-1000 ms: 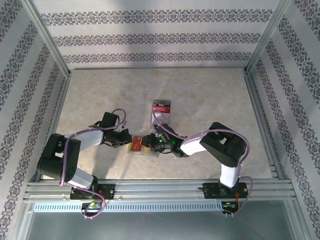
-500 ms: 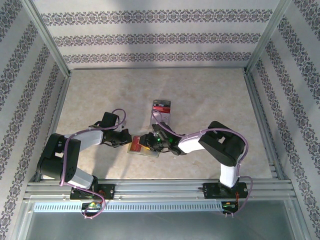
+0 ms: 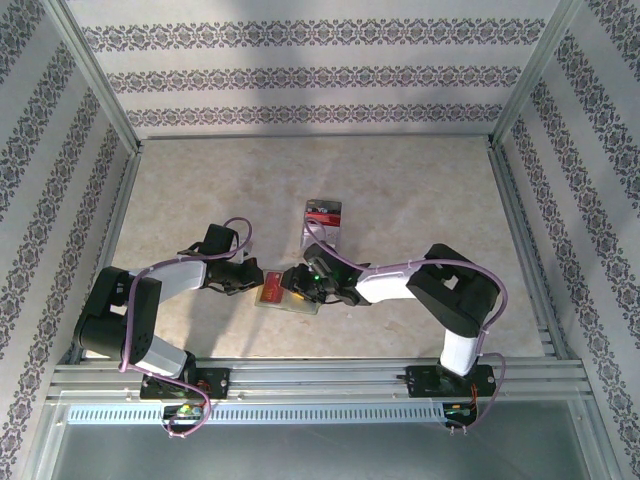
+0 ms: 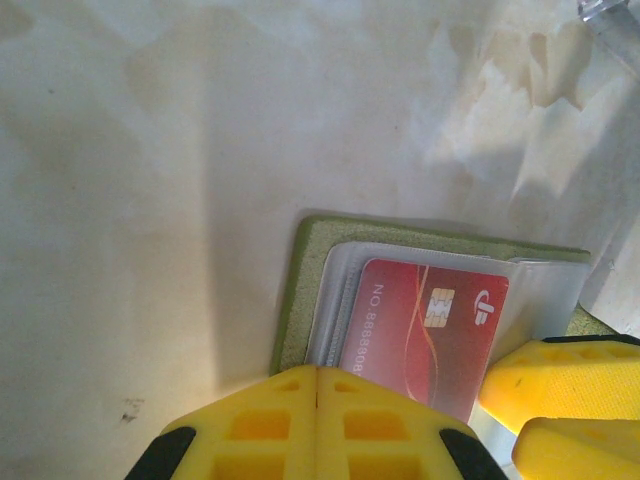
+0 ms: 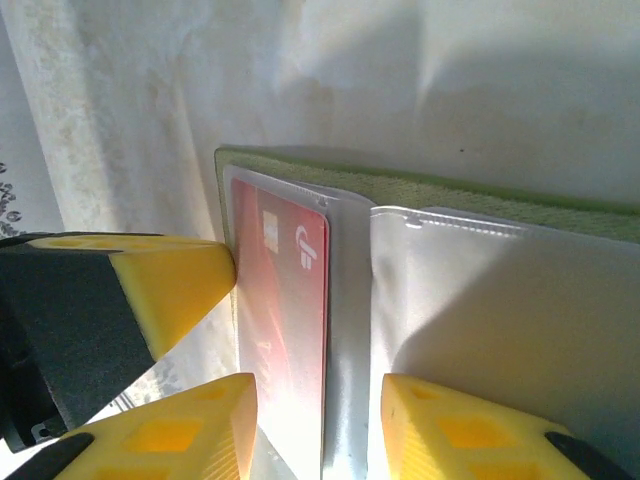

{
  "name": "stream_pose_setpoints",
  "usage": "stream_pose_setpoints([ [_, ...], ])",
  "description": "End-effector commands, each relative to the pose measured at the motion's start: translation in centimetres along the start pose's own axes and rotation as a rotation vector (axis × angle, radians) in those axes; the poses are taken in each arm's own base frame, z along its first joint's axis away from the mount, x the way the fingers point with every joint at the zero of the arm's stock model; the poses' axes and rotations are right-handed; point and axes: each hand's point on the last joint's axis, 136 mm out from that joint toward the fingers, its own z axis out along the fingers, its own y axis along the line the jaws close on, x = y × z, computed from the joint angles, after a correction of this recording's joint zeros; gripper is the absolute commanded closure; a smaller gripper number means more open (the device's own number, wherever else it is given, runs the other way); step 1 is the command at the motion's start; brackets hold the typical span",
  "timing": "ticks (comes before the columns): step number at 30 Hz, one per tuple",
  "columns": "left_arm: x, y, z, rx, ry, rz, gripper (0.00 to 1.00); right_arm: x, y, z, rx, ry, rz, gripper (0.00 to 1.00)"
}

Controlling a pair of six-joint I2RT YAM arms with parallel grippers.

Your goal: Take the credit cards out of the card holder

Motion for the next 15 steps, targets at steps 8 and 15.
stream_pose_setpoints([
  [8,1.8,1.9,0.6,-0.064,0.055,-0.025,1.00,0.5,-0.7,1.7,0.013,0.037,-0.015,0.61],
  [15,1.8,1.9,0.5,-0.069,0.056,-0.022,1.00,0.6,-0.7,2.1,-0.045,0.038,0.020,0.64],
])
